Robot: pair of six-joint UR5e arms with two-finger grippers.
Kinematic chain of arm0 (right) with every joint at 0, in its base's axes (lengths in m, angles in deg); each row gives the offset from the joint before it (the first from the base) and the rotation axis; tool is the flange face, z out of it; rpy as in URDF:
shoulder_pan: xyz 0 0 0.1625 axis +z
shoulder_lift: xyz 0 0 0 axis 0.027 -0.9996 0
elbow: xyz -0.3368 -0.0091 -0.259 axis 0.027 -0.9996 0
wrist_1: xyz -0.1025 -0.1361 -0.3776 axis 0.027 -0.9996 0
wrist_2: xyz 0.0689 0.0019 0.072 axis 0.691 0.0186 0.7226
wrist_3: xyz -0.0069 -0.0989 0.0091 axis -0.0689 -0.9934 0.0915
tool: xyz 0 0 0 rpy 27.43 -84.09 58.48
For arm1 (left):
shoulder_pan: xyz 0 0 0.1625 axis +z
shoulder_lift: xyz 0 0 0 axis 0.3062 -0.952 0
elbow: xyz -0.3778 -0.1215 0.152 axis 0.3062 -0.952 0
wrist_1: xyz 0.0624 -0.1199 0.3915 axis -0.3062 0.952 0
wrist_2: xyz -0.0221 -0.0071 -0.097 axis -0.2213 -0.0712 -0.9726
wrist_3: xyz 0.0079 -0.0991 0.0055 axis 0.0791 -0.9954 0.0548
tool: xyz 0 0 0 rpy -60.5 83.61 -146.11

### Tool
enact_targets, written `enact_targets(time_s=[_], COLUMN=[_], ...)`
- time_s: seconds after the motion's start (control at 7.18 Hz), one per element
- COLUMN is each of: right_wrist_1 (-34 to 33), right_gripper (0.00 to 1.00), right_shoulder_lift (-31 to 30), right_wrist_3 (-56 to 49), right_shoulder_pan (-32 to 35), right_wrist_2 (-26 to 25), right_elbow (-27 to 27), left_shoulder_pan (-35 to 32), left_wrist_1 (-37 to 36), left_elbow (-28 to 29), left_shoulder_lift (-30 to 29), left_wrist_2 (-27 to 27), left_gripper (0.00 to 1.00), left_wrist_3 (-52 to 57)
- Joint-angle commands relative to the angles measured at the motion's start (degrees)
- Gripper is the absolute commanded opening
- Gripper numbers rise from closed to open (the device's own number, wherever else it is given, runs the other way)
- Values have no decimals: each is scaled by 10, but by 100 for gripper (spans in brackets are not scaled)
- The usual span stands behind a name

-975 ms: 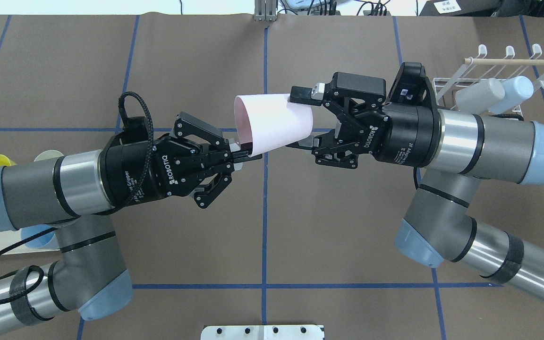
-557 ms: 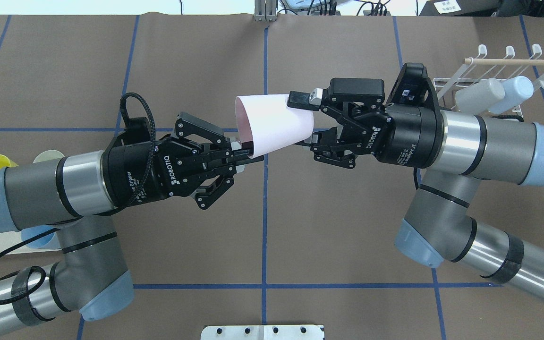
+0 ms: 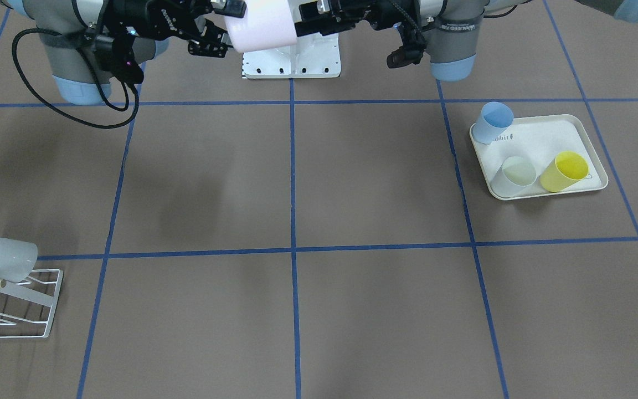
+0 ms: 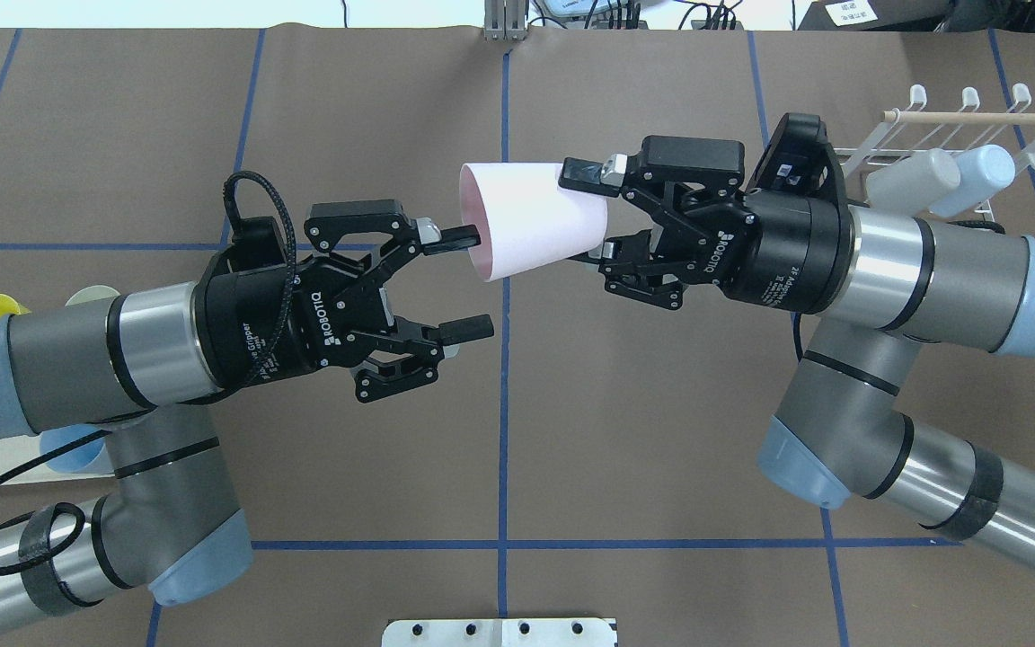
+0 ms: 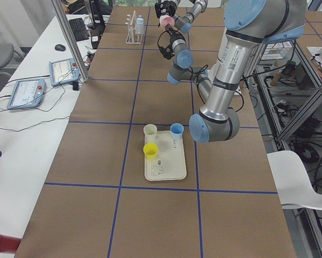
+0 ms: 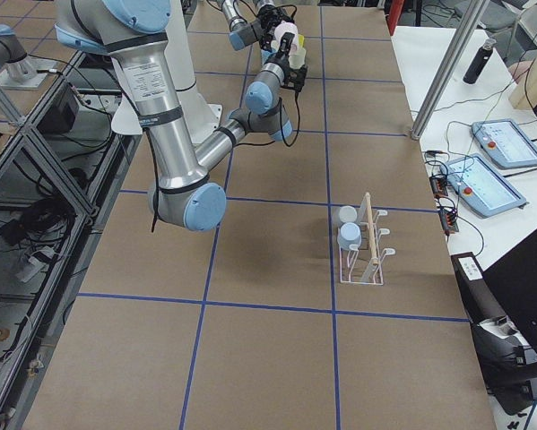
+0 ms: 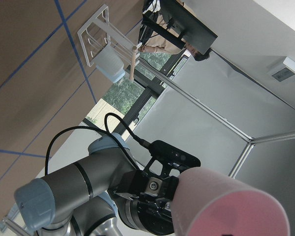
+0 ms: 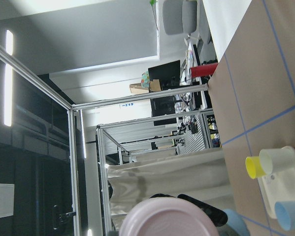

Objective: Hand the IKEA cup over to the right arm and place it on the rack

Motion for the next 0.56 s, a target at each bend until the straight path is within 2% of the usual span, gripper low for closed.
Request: enact_targets(time_s=[0.0,0.28,0.42], right_wrist_1=[-37,-141,-165], right_gripper=[15,16,16], right_shoulder_lift=[-86,-105,-139], right_wrist_3=[-175,-264,-334], right_shoulder_pan=[39,123,161], right_wrist_2=[-24,-19,-16], right_elbow=[-17,-21,-20], left_shoulder_pan=[-40,-78,-81], left_wrist_1=[-87,-197,-241], left_elbow=[-1,-5,-6], left_shoulder_lift=[53,84,85], left_wrist_2=[-7,-16,-12], left_gripper=[100,100,100], left_wrist_3=[138,279,314])
